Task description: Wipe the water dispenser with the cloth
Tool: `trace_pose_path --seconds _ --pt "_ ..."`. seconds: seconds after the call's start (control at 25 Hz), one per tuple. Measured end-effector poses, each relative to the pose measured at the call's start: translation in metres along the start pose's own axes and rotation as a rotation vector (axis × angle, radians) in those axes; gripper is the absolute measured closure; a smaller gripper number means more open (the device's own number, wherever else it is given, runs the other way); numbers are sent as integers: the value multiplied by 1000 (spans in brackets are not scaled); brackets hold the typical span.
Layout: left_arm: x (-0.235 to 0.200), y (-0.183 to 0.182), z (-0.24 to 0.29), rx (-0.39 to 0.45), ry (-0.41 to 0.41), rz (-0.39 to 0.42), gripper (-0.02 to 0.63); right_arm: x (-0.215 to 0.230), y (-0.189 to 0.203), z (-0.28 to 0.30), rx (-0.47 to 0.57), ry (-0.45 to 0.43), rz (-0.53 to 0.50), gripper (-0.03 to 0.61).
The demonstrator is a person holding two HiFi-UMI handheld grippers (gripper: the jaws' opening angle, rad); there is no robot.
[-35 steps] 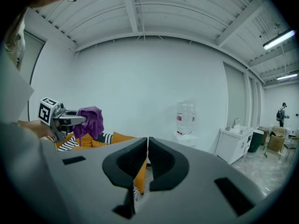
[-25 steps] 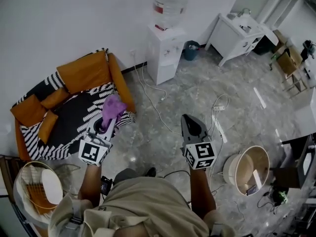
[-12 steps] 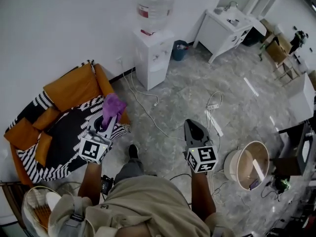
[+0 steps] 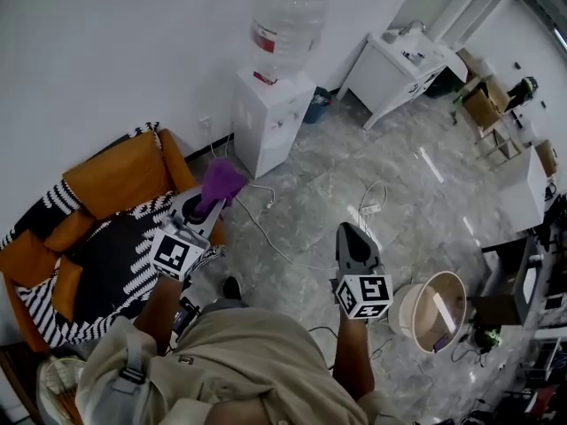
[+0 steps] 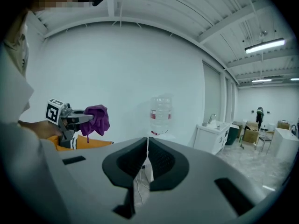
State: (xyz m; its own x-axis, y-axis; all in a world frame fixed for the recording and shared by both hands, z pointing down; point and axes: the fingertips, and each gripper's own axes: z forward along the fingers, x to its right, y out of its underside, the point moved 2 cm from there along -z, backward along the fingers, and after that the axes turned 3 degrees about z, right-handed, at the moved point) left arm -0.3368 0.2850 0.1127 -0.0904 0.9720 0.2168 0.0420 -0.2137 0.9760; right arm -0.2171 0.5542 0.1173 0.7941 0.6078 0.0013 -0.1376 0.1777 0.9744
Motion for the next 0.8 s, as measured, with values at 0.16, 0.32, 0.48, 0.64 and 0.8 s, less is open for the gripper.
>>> trace_pose_path --seconds 0.16,0.32,0.48,0.64,0.8 --pt "-33 10 11 19 13 -19 545 -9 -13 29 -11 24 -15 552" --pt "-67 22 20 33 4 -44 545 -22 -22 58 -41 20 -52 552" --pt "-87 34 24 18 -11 -115 545 -25 -28 78 -60 29 -74 552" --pt "-106 43 28 34 -43 -110 545 -25 -37 99 -49 17 -95 552" --pt "-131 46 34 37 -97 -103 545 -16 -44 133 -49 -11 -102 552"
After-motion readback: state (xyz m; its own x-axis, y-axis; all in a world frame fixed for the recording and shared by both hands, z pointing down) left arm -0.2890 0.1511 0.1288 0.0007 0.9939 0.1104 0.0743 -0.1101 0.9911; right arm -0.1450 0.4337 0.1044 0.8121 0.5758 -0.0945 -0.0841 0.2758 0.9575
